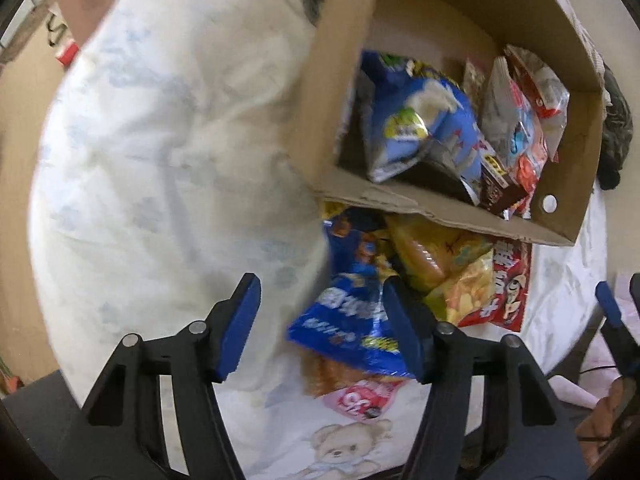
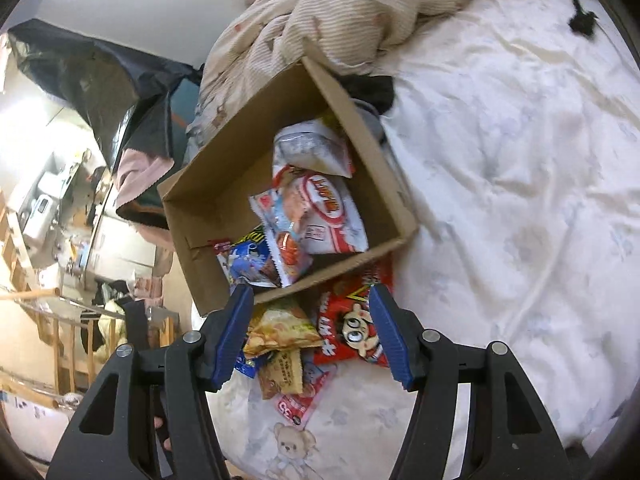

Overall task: Organize snacks
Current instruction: 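Withdraw both grippers and grasp the blue yellow-topped bag with the left gripper, then grasp the red cartoon-face candy bag with the right gripper while the left gripper holds the blue bag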

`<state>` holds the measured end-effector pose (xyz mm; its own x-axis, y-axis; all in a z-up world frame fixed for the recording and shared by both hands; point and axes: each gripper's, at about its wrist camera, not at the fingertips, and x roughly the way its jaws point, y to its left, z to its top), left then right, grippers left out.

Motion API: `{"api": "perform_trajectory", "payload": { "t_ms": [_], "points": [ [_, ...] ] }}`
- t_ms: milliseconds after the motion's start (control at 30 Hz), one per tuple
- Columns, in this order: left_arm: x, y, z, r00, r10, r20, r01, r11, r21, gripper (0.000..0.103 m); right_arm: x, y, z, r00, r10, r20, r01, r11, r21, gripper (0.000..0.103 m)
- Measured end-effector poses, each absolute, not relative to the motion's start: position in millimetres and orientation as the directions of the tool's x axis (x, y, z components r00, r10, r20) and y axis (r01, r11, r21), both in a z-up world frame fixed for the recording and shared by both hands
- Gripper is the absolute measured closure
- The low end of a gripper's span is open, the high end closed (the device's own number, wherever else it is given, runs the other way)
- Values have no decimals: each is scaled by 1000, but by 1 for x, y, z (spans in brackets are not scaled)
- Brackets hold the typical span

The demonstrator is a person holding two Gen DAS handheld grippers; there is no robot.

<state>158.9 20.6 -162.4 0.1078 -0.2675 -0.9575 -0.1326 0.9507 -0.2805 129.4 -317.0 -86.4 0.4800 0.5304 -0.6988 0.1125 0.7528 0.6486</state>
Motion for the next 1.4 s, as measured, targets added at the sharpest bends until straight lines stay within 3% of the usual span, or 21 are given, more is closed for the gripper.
{"api": "perform_trajectory", "payload": {
  "t_ms": [200,333,467,667,900,1000,1067,1400],
  "points": [
    [169,4,-178,83,-274,-958,-94,955,-281,44,127,-320,-88,485,506,-713,122,768,629,39],
    [169,3,-182,63,-295,-953,-85,950,-299,74,128,-317,-91,477,495,-727,122,781,612,39],
    [159,9,-166,93,-279,-956,-55,957,-284,80,128,-315,-92,469,496,-730,122,783,610,39],
    [127,27,-132,122,-271,-955,-97,954,-284,80,130,-308,-100,437,486,-757,130,798,588,40],
    [92,31,-83,242,-213,-947,-19,974,-224,80,138,-300,-136,330,487,-809,207,798,565,39],
    [93,34,-73,292,-218,-931,-20,972,-234,80,144,-291,-159,272,474,-837,224,815,534,24],
    [94,33,-71,311,-241,-919,-30,964,-262,80,148,-286,-177,234,467,-853,236,824,516,21],
    [100,44,-70,337,-249,-908,-60,957,-285,79,171,-262,-206,206,559,-803,219,774,594,21]
  ]
}}
